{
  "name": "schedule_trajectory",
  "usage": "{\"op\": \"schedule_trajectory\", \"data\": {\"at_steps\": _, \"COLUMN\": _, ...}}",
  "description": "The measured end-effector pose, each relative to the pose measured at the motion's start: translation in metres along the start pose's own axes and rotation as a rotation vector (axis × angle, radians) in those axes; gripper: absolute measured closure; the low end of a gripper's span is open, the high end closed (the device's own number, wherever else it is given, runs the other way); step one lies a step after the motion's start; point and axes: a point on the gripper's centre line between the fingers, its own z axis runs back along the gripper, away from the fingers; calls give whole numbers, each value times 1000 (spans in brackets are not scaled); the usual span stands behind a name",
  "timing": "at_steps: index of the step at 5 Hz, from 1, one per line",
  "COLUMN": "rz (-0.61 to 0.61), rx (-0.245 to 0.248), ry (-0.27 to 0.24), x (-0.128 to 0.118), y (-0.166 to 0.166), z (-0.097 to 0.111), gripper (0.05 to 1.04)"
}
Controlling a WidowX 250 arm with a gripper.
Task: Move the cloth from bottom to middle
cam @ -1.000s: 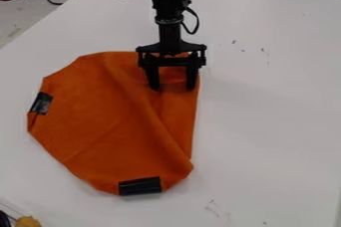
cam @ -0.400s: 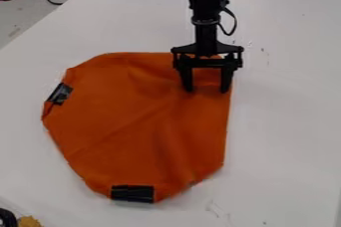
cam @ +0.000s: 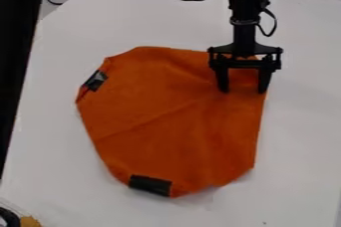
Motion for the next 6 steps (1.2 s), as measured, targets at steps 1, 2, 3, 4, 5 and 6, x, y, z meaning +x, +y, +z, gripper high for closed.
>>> {"op": "schedule_trajectory", "data": {"at_steps": 1, "rz": -23, "rx": -18, "ry": -4, "x": 9, "y": -16, "z": -1, "gripper": 83}}
{"op": "schedule_trajectory", "data": {"at_steps": 2, "rz": -36, "rx": -20, "ry": -4, "x": 10, "y": -29, "z": -1, "gripper": 83}}
{"op": "schedule_trajectory", "data": {"at_steps": 3, "rz": -26, "rx": 24, "ry": 7, "x": 3, "y": -24, "z": 0, "gripper": 84}}
{"op": "schedule_trajectory", "data": {"at_steps": 4, "rz": 8, "rx": 74, "ry": -33, "x": -8, "y": -15, "z": 35, "gripper": 83}}
{"op": "schedule_trajectory", "data": {"at_steps": 5, "rz": 34, "rx": 74, "ry": -99, "x": -15, "y": -9, "z": 70, "gripper": 84}}
{"op": "schedule_trajectory", "data": {"at_steps": 6, "rz": 65, "rx": 84, "ry": -138, "x": -19, "y": 3, "z": 98, "gripper": 83}}
